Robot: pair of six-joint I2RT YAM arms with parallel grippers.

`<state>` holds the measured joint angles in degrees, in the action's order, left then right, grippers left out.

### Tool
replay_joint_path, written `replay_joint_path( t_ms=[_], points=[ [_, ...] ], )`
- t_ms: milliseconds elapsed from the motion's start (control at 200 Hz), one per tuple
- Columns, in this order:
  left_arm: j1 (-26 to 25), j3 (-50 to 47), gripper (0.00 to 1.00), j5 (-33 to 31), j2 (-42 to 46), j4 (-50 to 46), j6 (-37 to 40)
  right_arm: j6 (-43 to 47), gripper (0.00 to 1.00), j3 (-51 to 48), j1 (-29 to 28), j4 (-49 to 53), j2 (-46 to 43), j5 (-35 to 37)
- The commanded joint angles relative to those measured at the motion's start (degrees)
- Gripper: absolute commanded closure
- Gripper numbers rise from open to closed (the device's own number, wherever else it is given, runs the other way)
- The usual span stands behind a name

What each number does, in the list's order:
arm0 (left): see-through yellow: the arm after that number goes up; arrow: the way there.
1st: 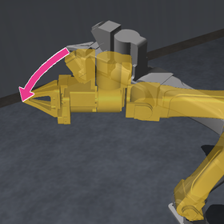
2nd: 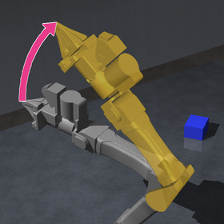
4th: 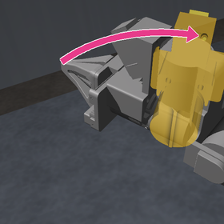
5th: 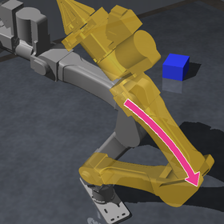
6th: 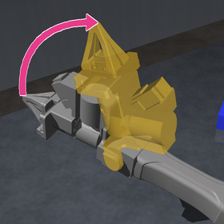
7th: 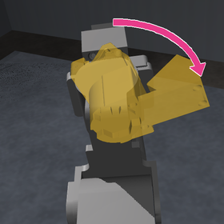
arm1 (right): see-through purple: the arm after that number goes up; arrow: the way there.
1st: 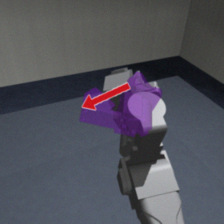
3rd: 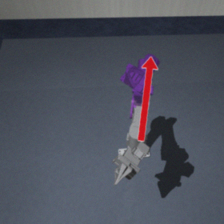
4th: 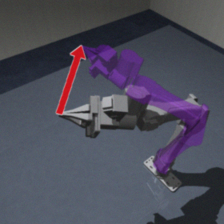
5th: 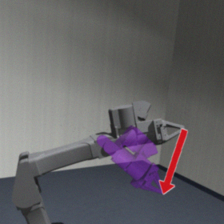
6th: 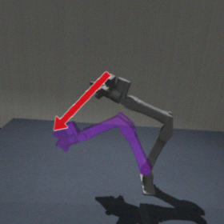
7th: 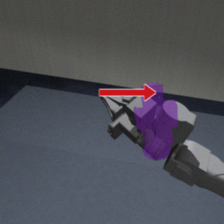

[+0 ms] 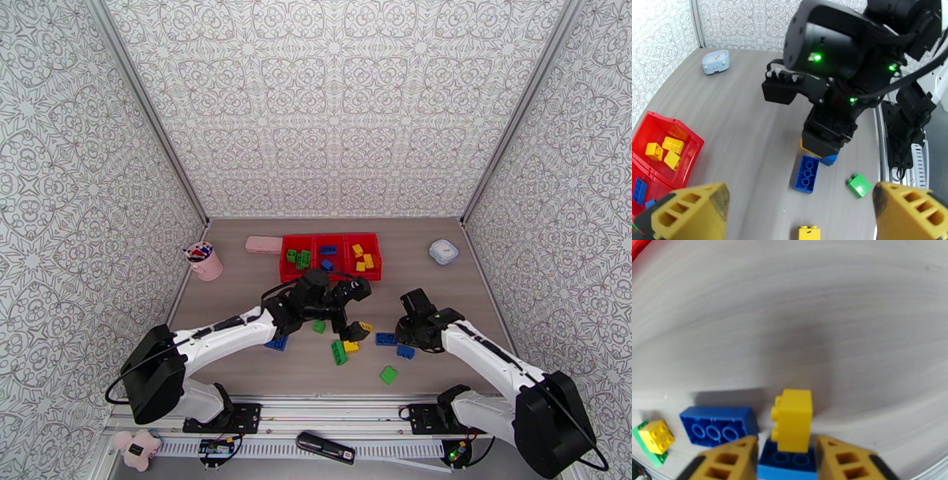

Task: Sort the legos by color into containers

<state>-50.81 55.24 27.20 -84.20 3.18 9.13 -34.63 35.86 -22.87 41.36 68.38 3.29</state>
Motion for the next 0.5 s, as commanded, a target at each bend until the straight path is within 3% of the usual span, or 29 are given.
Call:
replay_joint_path(
  t_ms=[0, 135, 495],
  points=[
    [-0.1, -0.4, 0.00, 0.4, 1.1, 0.7, 1.1, 1.6, 0.59, -0.4, 0.5, -2.3, 2.4, -1.4],
    [0.0, -0.6, 0.00, 0.2, 1.3, 0.6, 1.0, 1.7, 0.61, -0.4, 0.8, -3.7, 4.5, -2.3],
    [0.8, -2.7, 0.00, -1.2, 3.8, -0.1, 0.7, 1.9, 0.78, 0.0, 0.8, -1.9, 2.6, -2.2]
  ],
)
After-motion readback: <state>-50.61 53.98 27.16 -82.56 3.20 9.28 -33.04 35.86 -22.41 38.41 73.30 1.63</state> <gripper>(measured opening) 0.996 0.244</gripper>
